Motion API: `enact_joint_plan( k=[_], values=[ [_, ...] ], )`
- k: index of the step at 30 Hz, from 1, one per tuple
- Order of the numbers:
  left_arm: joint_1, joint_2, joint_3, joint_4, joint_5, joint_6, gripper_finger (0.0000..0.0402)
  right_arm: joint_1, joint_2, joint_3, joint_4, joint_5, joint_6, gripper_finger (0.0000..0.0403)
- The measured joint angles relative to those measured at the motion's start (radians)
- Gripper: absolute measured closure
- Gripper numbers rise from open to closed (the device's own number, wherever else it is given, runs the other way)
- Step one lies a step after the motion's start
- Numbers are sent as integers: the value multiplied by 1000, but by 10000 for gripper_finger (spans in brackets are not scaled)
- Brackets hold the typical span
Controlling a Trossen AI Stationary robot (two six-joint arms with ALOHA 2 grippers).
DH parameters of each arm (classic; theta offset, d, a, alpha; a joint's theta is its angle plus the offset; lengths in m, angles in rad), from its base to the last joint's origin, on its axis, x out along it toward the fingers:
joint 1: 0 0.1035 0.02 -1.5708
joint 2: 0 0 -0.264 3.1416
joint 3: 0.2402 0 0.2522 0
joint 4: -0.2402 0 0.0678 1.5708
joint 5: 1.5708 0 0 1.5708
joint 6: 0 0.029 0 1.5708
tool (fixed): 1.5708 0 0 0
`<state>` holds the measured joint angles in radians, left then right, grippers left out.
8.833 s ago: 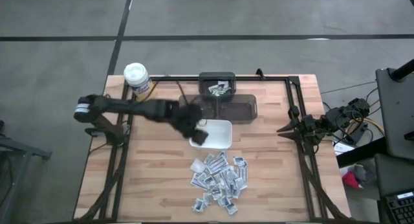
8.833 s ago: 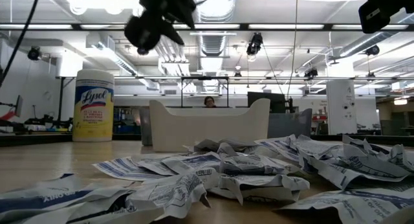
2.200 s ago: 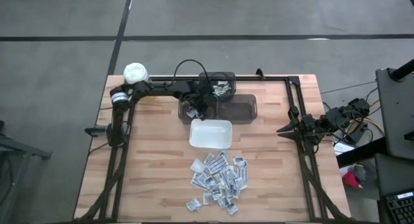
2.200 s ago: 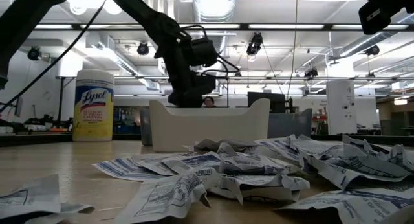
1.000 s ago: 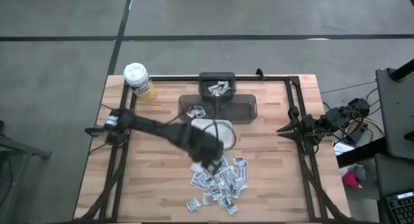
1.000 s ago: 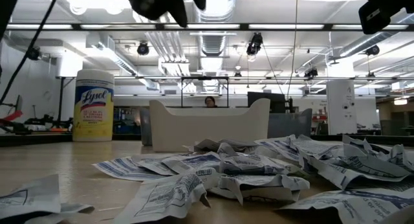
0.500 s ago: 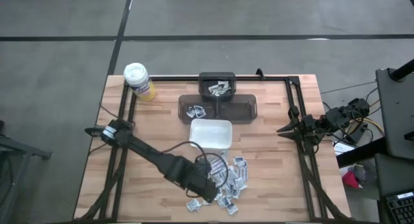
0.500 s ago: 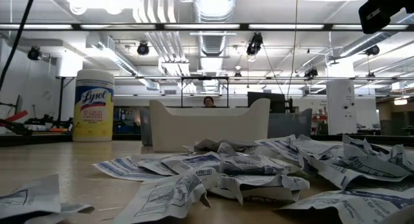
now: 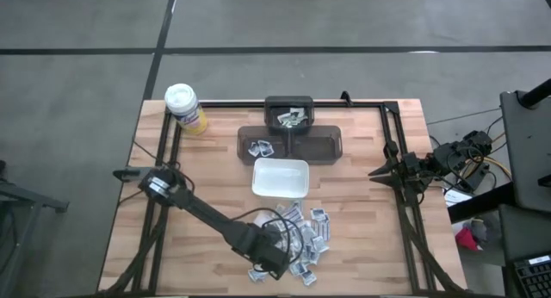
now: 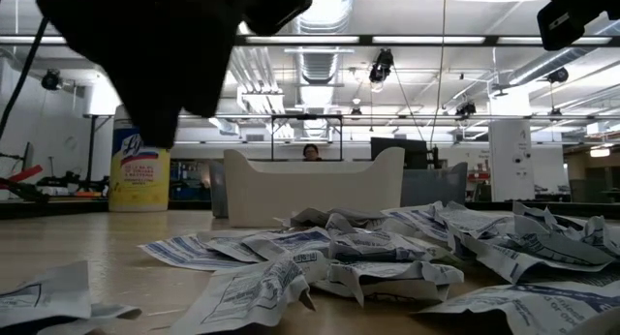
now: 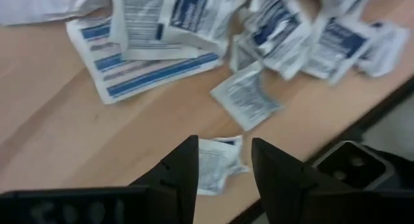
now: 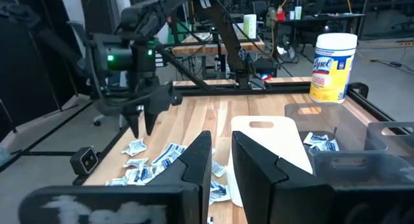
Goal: Pick & Place First Aid Supplies
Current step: Put the alcohol pad into the left black bin
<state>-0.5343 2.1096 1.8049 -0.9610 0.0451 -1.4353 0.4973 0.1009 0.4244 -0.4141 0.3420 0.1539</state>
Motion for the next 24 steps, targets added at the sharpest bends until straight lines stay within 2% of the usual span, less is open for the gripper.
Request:
enact_joint_plan(
  k=[9,18,24],
  values=[
    [-17,4,-68,87,28,-21,266,0,0,0,0,0,0,344],
    [-30,4,-119,98,33,-85,266,0,1,0,0,0,0,344],
    [-31,4,-127,106,33,-73,266,0,1,0,0,0,-1,344]
  ],
)
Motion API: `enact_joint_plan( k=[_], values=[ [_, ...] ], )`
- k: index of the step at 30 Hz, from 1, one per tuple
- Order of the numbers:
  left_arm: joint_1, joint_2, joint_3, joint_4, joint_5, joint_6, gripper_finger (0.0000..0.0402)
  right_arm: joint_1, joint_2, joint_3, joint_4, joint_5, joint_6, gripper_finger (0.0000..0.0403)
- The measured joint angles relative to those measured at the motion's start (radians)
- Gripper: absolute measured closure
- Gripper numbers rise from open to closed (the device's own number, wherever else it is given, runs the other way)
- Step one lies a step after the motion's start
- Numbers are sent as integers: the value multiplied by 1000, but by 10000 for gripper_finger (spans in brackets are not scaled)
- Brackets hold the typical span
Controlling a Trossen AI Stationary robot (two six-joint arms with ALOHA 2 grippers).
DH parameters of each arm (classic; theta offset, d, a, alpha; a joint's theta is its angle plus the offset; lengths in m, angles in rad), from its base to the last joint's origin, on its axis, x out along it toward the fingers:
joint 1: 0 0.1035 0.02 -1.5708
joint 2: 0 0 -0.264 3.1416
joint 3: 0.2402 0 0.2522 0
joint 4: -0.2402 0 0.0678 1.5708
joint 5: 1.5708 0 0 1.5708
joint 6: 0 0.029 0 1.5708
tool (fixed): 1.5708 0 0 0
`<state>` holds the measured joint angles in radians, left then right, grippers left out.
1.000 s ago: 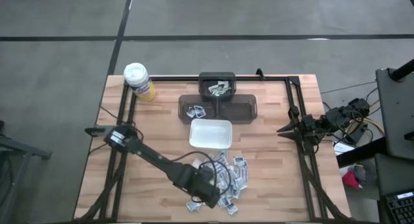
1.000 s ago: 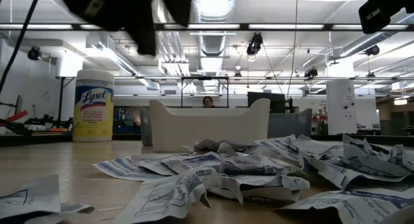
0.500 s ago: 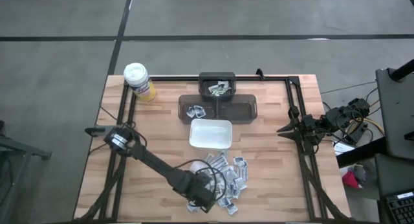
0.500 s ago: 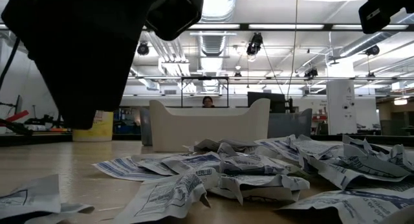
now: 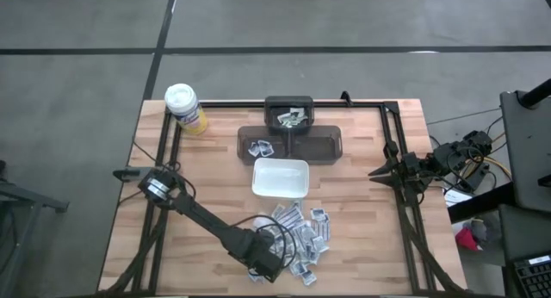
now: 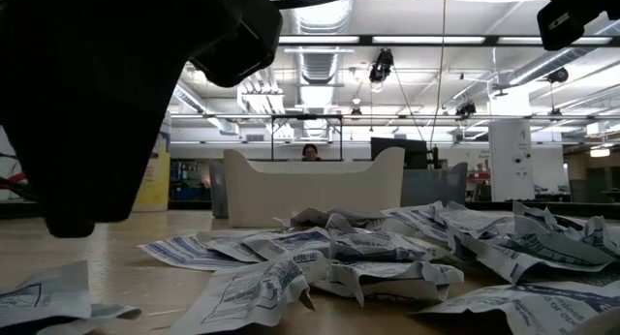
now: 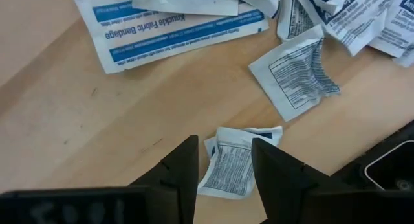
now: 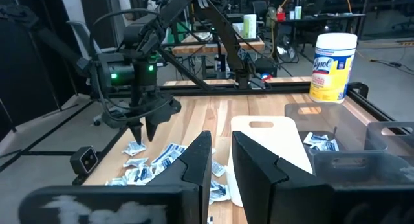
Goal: Pick & Place First Aid Supplies
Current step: Put the alcohol pad into the left black bin
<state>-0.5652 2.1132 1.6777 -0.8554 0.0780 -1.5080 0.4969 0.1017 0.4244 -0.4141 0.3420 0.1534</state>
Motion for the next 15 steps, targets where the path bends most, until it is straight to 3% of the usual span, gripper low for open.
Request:
enact_joint_plan(
  k=[15],
  values=[
    [-1,-2,-99,72,21,13,281,0,0,0,0,0,0,344]
  ],
)
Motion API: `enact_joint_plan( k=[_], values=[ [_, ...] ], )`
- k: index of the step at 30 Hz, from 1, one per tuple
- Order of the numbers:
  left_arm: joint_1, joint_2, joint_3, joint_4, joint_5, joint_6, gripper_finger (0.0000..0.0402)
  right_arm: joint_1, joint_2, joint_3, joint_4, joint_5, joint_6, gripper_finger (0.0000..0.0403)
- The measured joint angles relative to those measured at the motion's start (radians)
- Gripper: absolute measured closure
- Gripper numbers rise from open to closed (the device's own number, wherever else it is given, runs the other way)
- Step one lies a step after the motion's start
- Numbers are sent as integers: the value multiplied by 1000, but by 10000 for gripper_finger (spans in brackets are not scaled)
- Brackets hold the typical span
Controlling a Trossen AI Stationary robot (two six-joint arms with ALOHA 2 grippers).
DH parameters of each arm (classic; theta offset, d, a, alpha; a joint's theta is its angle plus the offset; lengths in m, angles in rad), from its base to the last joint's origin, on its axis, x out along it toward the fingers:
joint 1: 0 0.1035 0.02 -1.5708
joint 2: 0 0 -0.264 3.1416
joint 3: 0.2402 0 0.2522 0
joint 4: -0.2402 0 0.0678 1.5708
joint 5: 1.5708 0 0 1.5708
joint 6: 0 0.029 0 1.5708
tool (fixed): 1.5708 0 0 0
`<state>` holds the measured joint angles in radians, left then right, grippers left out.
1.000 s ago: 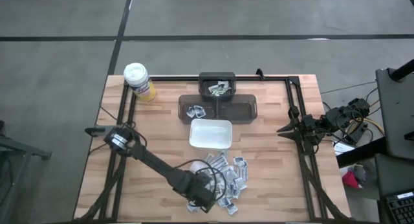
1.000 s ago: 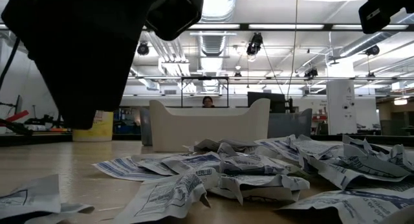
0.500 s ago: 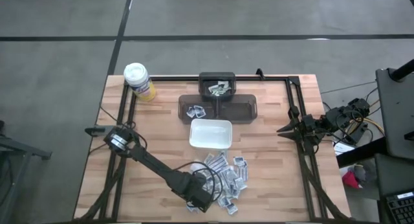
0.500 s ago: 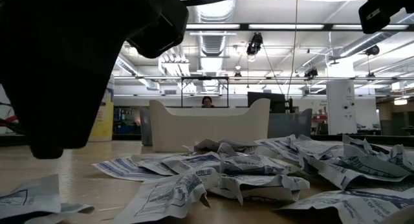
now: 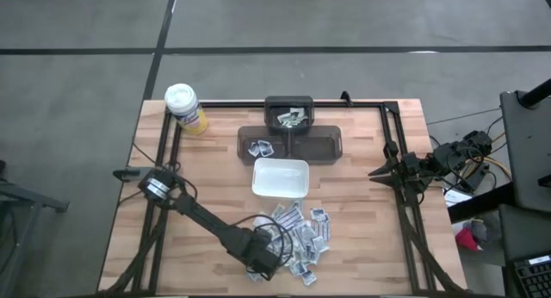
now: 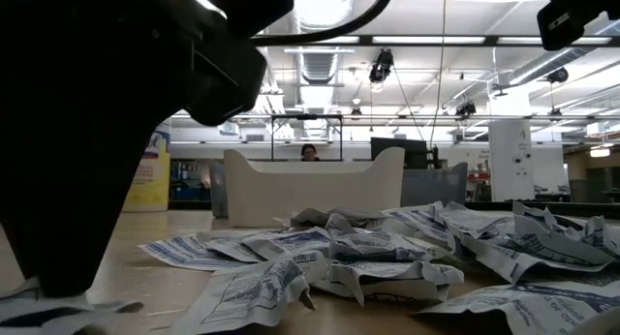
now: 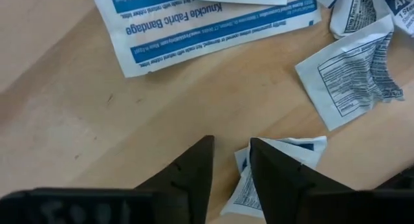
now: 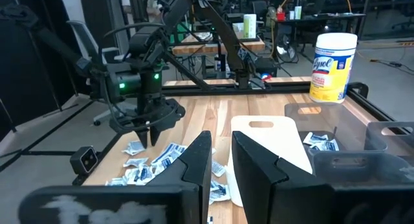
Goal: Pick & Place First Aid Supplies
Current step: Put the alcohol pad into the left black bin
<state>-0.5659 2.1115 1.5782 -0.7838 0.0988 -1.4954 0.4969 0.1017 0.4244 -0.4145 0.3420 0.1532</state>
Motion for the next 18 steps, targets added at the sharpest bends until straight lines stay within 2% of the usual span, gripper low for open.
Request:
enact_joint_plan(
  k=[18],
  values=[
    [-1,-4,-40,14,-43,-14,394,0,0,0,0,0,4,344]
  ],
)
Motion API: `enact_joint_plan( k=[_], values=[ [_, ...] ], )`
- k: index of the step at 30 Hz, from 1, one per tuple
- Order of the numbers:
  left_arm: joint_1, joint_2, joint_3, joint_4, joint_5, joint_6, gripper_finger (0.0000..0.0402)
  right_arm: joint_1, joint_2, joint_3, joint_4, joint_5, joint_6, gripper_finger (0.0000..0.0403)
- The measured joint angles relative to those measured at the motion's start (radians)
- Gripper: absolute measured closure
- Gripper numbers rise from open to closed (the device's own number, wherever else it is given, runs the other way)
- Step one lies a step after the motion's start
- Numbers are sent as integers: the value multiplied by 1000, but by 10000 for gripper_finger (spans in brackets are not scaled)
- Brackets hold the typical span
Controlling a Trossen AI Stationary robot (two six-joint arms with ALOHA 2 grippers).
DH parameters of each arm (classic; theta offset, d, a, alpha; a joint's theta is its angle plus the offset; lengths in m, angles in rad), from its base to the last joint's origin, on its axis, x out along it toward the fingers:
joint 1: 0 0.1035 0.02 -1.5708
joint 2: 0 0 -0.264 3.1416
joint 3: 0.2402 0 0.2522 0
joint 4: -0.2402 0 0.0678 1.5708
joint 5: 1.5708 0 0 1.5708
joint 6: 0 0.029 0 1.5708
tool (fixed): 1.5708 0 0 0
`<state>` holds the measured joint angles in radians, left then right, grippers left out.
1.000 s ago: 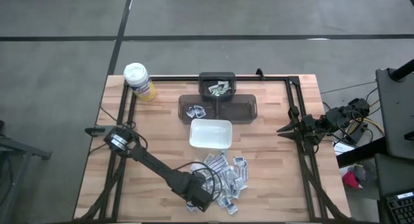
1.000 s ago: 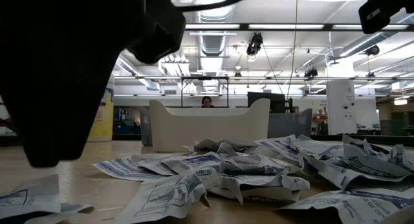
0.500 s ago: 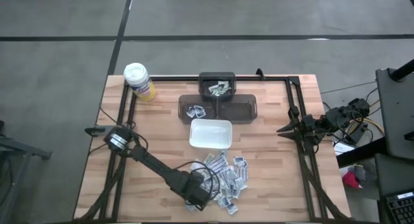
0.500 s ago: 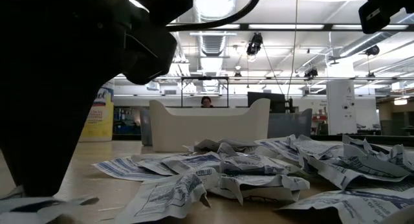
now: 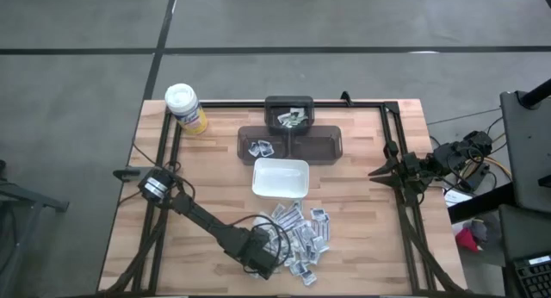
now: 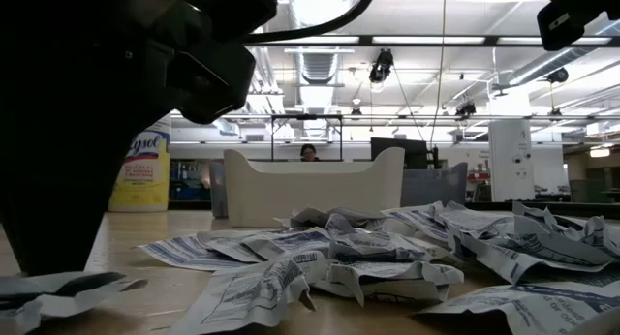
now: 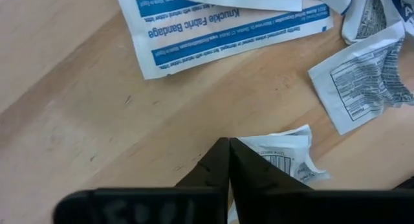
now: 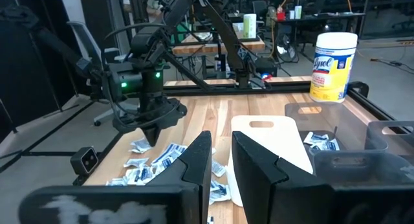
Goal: Pick & Place First Aid Supplies
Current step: Put the alcohol pad into the left black bin
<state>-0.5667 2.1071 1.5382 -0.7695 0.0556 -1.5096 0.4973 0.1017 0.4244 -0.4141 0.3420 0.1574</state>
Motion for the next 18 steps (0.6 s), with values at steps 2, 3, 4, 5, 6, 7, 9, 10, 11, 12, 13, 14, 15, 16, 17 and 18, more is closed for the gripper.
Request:
enact_joint_plan(
  k=[2,3,4,5,6,7,9,10,11,12,13,14,15,16,17,18],
  values=[
    [0,-1,5,-4,-1,19,397,0,0,0,0,0,0,344],
    [0,-2,7,-5,-1,26,397,0,0,0,0,0,0,344],
    [0,-5,11,-6,-1,34,398,0,0,0,0,0,0,344],
    [0,-10,13,-7,-3,47,400,0,0,0,0,0,0,344],
    [0,-13,14,-8,-6,58,400,0,0,0,0,0,0,344],
    [0,-16,15,-10,-9,71,401,0,0,0,0,0,0,344],
    [0,-25,16,-17,-30,103,401,0,0,0,0,0,0,344],
    [3,-32,16,-18,-36,115,401,0,0,0,1,0,0,344],
    [3,-40,15,-16,-41,127,402,0,0,0,1,0,0,344],
    [4,-46,15,-16,-50,136,401,0,0,0,0,0,0,344],
    [4,-53,15,-16,-62,146,401,0,0,0,1,0,0,344],
    [3,-56,15,-15,-69,152,401,0,0,0,1,0,0,344],
    [3,-59,15,-13,-78,158,401,0,0,0,0,0,0,344],
    [3,-59,15,-13,-94,166,401,0,0,0,1,0,0,344],
    [3,-59,15,-10,-104,173,401,0,0,0,1,0,0,344],
    [4,-60,15,-6,-120,175,401,0,0,0,0,0,0,344]
  ],
)
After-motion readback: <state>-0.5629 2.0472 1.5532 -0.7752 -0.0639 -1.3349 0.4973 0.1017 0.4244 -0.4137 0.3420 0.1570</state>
